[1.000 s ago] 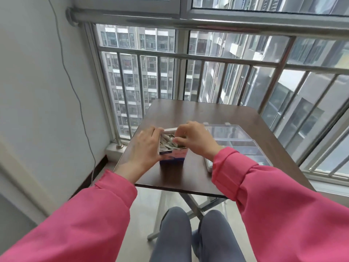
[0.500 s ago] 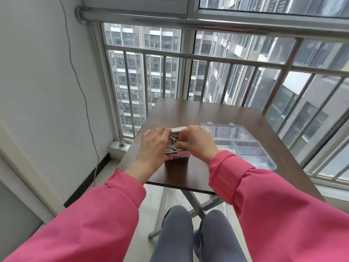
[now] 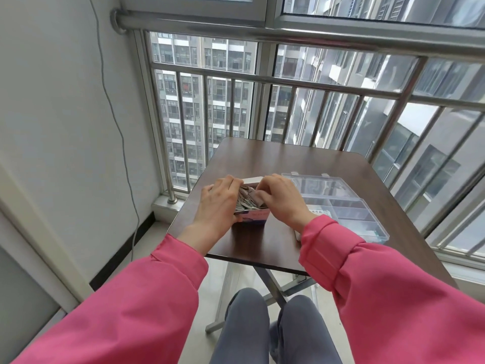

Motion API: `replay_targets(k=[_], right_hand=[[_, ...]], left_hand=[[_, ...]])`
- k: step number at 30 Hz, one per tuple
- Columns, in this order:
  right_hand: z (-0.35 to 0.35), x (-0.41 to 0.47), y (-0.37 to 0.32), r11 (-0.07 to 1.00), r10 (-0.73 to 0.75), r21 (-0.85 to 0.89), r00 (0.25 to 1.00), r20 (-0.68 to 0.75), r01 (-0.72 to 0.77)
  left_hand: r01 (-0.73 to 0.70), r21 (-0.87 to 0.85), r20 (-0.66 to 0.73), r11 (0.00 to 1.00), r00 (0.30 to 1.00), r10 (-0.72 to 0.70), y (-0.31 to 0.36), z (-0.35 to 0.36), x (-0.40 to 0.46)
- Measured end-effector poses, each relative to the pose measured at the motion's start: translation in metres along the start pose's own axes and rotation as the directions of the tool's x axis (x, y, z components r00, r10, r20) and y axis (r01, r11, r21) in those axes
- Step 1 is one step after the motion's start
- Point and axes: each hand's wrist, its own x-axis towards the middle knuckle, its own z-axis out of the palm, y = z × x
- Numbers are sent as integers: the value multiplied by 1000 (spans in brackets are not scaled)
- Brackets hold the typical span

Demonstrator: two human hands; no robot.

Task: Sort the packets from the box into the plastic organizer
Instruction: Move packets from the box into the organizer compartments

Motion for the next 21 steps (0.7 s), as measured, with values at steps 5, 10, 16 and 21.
replay_targets(k=[5, 10, 16, 21], right_hand=[[-2, -1, 2, 997, -71, -38, 995, -69, 68], [-4, -5, -1, 956, -201, -226, 979, -46, 186], [-7, -7, 1, 895, -294, -347, 956, 10, 279], [-3, 0, 3, 900, -213, -380, 976, 48, 215]], left_hand=[[7, 3, 1, 1000, 1000, -7, 0, 0, 3], [6, 5, -8, 1000, 1000, -6, 0, 2, 4], [5, 20, -16, 1000, 1000, -5, -1, 2, 4], [5, 19, -15, 1000, 1000, -5, -2, 3, 5]])
